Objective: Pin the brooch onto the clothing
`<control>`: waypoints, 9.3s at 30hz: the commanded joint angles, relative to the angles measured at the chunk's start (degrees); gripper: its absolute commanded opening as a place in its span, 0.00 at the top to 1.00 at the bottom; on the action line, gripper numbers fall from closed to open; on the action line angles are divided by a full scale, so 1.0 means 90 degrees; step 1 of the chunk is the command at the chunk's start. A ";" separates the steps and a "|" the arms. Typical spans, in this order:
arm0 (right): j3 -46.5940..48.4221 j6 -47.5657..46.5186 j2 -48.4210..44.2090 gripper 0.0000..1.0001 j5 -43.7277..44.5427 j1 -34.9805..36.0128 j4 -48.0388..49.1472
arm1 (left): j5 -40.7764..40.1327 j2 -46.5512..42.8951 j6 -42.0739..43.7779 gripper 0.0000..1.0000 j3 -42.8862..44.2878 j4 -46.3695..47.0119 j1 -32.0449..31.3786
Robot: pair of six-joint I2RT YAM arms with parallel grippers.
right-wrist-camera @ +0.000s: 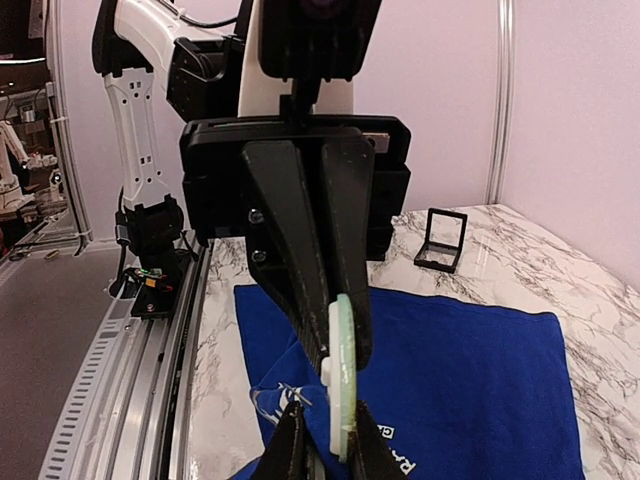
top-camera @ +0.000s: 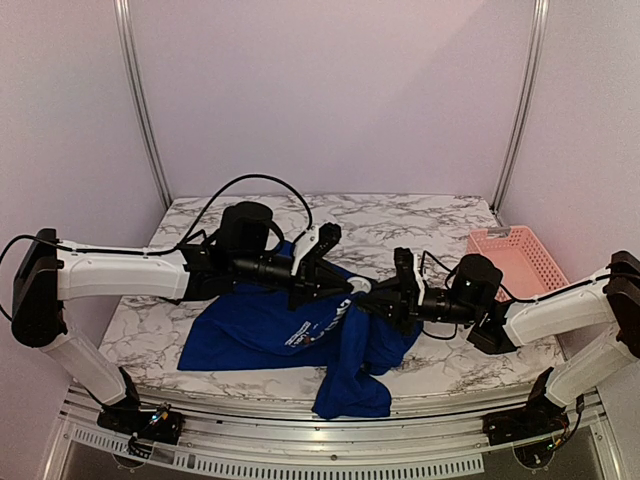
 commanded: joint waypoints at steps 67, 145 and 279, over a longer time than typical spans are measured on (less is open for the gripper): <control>0.0122 0.1118 -0.0043 0.76 -0.1131 -0.0668 0.0248 | -0.1831 -0.0402 0.3569 1.00 -0.0978 -0.0076 -0.0655; 0.0545 0.0848 0.0755 0.79 -0.0636 -0.0531 -0.0209 | -0.1216 -0.0510 0.2094 1.00 -0.0767 0.0141 -0.0705; 0.8544 0.0636 0.4209 0.31 0.3962 -0.4034 -0.8945 | -0.2607 0.2915 0.3557 0.43 0.4830 -0.7585 0.2228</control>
